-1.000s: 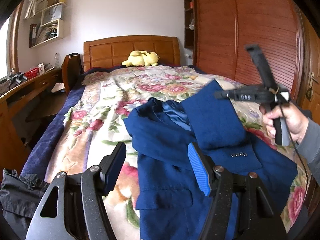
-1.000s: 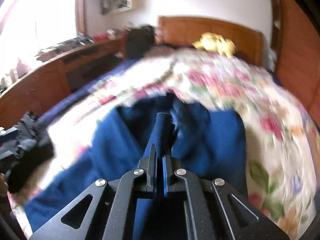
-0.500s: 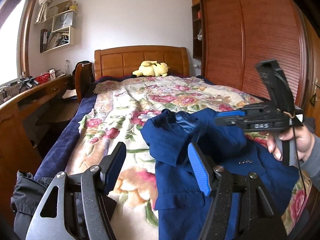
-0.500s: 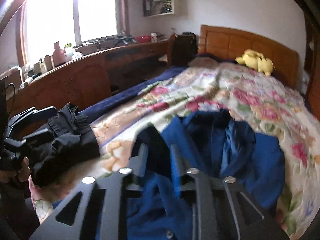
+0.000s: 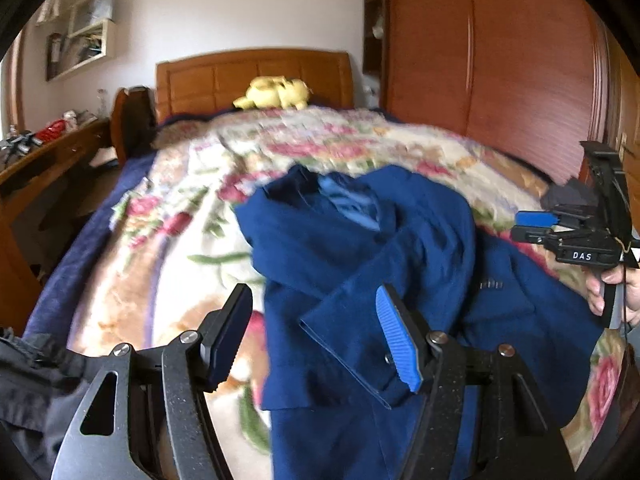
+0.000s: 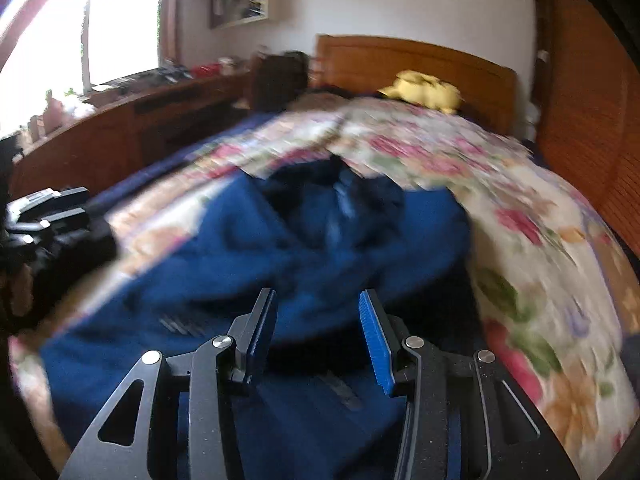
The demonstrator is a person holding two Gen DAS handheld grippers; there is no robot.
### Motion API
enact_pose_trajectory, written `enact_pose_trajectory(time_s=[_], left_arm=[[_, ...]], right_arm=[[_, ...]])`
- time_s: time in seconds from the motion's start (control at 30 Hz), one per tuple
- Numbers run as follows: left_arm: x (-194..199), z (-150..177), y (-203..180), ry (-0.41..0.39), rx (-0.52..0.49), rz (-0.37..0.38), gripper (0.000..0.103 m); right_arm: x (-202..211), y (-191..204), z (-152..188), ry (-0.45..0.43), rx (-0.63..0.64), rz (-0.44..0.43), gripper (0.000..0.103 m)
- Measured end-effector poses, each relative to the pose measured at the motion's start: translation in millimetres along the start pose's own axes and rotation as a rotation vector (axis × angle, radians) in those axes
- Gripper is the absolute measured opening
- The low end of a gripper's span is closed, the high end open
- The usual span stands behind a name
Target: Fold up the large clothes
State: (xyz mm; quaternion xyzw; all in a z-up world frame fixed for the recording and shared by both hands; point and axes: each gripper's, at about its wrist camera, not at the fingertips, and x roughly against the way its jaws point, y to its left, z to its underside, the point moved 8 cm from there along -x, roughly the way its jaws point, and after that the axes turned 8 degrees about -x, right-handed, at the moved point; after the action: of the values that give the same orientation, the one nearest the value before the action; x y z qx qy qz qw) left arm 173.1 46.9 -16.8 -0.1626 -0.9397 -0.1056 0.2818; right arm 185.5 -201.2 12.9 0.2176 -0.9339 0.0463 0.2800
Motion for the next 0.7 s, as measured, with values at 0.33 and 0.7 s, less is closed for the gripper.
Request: enact_pose_trajectory(time_s=[0.33,0.7], left_arm=[[-62.1,32.2,-28.2,0.188,-0.066,0.051,0.065],[-77.8,51.1,-56.4,0.305,-0.106,0.07,0.062]], right_arm=[[-28.0,-54.0,39.8,0.087,-0.091,0.163,0.045],[-50.5,-59.2,58.0,0.095,-0.136,0.143,0.045]])
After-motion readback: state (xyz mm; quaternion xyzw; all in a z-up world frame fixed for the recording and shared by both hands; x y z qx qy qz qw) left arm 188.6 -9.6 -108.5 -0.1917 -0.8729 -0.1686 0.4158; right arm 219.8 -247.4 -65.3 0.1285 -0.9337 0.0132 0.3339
